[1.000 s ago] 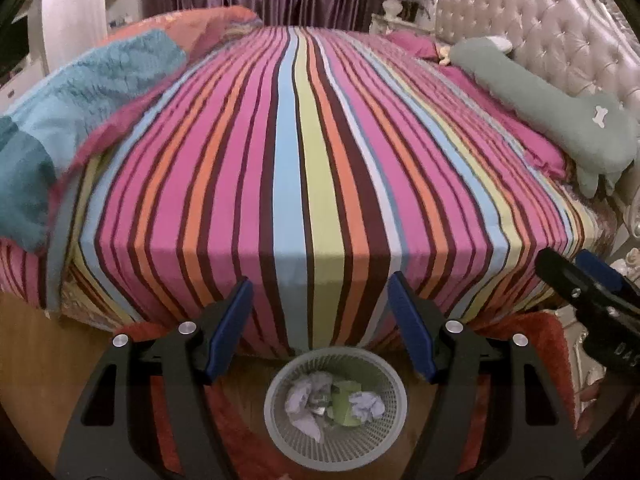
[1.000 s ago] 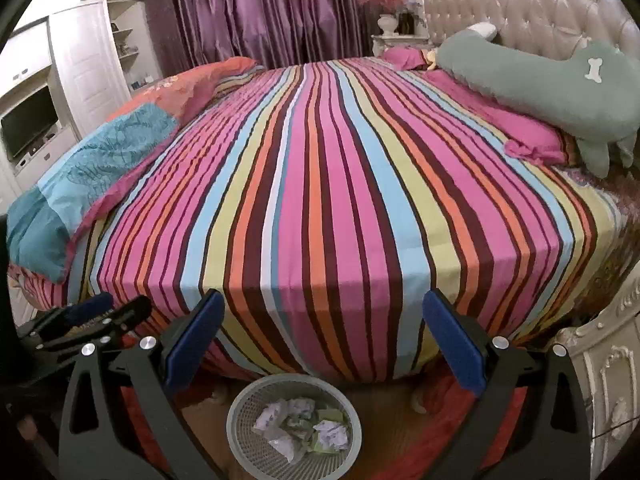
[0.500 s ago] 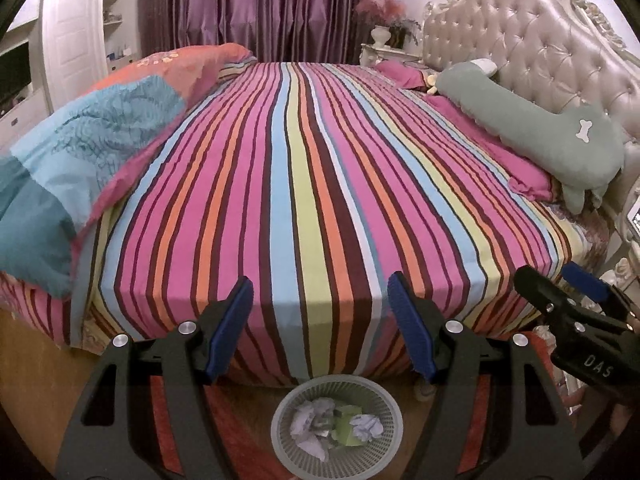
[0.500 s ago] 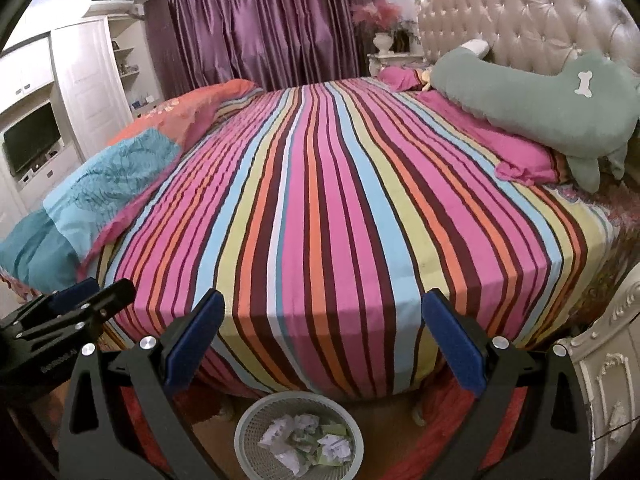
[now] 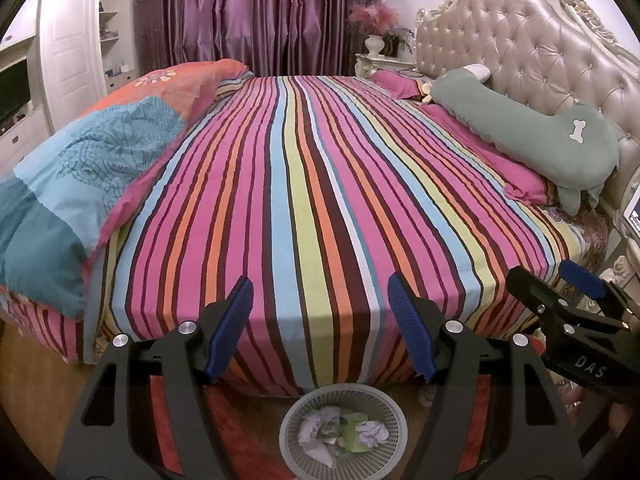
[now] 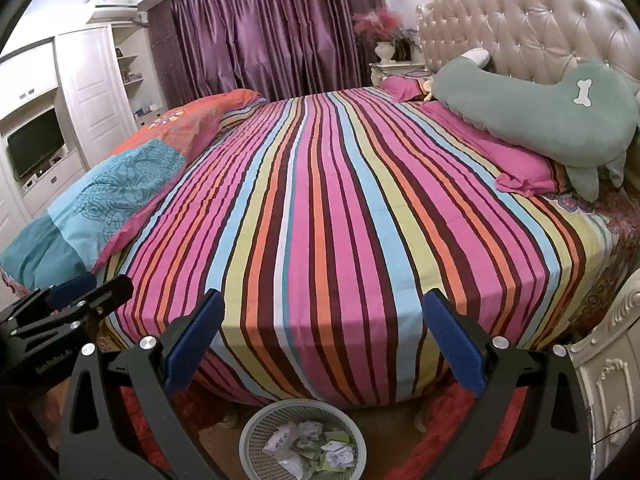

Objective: Collect trash

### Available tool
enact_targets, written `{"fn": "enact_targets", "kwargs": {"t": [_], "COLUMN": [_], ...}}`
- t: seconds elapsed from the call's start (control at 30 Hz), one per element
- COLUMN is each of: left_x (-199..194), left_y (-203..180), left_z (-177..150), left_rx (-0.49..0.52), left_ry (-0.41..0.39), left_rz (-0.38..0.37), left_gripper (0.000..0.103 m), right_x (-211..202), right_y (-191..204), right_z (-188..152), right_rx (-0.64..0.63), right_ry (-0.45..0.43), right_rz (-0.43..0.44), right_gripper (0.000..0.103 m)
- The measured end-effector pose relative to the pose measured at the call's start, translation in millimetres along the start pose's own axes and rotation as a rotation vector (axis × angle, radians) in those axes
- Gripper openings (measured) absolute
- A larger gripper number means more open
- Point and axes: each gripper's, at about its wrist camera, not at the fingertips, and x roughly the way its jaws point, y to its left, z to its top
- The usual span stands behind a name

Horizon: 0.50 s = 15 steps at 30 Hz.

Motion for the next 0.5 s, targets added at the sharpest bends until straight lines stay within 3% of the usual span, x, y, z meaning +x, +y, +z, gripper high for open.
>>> {"fn": "enact_targets", "kwargs": {"t": [0.5], "left_x": [-5.2], "left_y": [-4.1], "left_z": [2.7], "left_rx": [0.021], "left_ry": [-0.008], "left_rz": [0.014], "left_gripper": [0.068], "right_x": [-1.2], "right_y": [0.9], "right_z": [0.8], "right_rx": [-0.003], "right_ry": [0.001], "right_rz": [-0.004], "right_gripper": [0.095]}}
